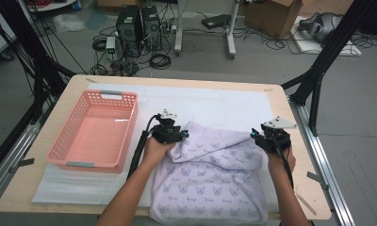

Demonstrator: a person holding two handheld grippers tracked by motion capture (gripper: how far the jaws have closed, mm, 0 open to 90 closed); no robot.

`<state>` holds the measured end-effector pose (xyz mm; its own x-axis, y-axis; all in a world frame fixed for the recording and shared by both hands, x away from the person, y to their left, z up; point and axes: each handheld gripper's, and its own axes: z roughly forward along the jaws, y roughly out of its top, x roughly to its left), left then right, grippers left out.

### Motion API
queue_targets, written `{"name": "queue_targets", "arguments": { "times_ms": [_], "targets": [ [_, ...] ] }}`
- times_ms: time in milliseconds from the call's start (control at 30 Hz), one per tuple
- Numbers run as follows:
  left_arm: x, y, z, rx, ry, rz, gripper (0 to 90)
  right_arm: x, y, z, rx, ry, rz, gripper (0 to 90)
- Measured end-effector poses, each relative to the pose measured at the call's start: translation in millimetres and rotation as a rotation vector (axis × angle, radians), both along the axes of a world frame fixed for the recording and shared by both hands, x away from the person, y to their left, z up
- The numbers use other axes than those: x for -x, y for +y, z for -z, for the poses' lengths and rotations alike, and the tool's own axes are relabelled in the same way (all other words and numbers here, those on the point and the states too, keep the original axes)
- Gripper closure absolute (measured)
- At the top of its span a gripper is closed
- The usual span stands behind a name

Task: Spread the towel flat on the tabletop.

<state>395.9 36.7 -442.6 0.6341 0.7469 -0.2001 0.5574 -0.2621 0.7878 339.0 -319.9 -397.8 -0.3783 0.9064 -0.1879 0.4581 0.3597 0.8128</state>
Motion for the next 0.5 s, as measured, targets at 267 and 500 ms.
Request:
{"name": "queue_targets", "arguments": {
  "times_ms": [267,500],
  "targets": [
    [6.5,-32.8,4.5,-0.15,-0.059,0.113,42.8,8.3,-4.2,9.5,-0.029,0.019,-0.031,57.2],
    [-0.9,-21.6,-3.0,-0.121,-0.104,0.012,82.3,11.6,-4.0,14.1,-0.052,0.012,-0.046,57.2]
  ]
}}
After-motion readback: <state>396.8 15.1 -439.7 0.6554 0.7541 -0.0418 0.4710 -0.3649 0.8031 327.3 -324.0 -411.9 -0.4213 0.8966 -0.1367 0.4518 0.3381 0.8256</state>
